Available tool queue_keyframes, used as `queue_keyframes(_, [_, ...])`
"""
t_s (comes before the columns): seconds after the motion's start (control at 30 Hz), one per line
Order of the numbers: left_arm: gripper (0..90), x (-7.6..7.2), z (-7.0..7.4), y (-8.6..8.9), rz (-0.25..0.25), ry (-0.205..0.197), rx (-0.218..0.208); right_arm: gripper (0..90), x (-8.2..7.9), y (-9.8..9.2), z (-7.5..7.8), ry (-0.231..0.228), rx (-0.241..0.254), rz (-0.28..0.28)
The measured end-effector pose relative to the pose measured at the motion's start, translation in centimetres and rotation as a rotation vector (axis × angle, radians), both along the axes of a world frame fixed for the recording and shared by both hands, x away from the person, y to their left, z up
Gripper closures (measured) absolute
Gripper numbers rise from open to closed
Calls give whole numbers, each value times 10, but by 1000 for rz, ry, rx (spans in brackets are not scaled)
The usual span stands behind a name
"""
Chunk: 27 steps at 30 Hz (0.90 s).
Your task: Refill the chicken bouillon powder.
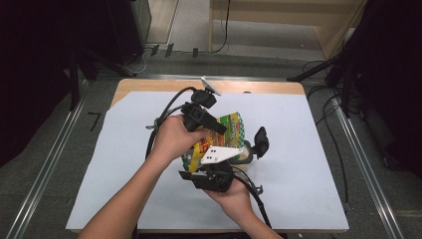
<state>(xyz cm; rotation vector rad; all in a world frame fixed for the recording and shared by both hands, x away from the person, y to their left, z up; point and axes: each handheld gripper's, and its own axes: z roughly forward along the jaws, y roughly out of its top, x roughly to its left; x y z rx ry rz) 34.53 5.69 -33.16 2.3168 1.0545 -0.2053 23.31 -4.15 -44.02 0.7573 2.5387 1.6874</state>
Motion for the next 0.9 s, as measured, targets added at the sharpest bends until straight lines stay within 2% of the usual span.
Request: queue_keyframes(0.9, [822, 0, -2, -9, -30, -1, -12, 727, -2, -8, -2, -7, -15, -25])
